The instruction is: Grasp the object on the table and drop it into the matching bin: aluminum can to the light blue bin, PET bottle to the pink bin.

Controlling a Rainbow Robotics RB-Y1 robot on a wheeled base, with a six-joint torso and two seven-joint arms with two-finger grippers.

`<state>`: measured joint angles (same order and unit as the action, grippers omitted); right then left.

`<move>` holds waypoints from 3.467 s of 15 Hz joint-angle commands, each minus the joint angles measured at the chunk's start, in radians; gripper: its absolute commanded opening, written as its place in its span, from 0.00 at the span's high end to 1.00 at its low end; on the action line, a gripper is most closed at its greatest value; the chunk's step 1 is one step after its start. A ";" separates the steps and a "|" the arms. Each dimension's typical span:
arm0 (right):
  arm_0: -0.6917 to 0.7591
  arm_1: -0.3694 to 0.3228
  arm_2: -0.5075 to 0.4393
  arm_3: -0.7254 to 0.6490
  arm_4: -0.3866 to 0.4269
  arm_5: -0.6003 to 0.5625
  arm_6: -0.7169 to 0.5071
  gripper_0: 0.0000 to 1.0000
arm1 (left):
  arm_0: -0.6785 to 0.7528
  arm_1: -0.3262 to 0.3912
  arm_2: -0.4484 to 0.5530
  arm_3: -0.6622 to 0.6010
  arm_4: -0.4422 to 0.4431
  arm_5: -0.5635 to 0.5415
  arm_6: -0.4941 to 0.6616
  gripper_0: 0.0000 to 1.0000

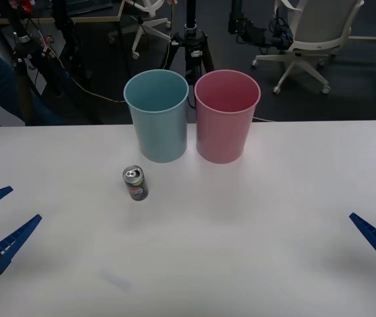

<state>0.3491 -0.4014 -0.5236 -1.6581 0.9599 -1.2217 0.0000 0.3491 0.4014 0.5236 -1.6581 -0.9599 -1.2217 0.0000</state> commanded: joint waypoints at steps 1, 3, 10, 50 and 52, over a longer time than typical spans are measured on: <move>0.000 0.000 0.000 0.000 0.000 0.000 0.000 0.00 | 0.011 0.000 0.009 0.011 -0.011 0.002 -0.002 0.00; 0.000 0.000 0.000 0.000 0.000 0.000 0.000 0.00 | 0.016 0.019 0.004 0.017 -0.003 0.004 -0.006 0.00; 0.000 0.000 0.000 0.000 0.000 0.000 0.000 0.00 | 0.025 0.028 -0.047 0.044 0.007 0.005 -0.129 0.00; 0.000 0.000 0.000 0.000 0.000 0.000 0.000 0.00 | -0.372 -0.167 -0.453 0.449 -0.099 0.430 -0.411 0.00; 0.000 0.000 0.000 0.000 0.000 0.000 0.000 0.00 | -0.384 -0.167 -0.476 0.449 -0.082 0.473 -0.411 0.00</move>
<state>0.3491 -0.4014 -0.5236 -1.6581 0.9599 -1.2217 0.0000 -0.0300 0.2346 0.0561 -1.2086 -1.0475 -0.7645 -0.4110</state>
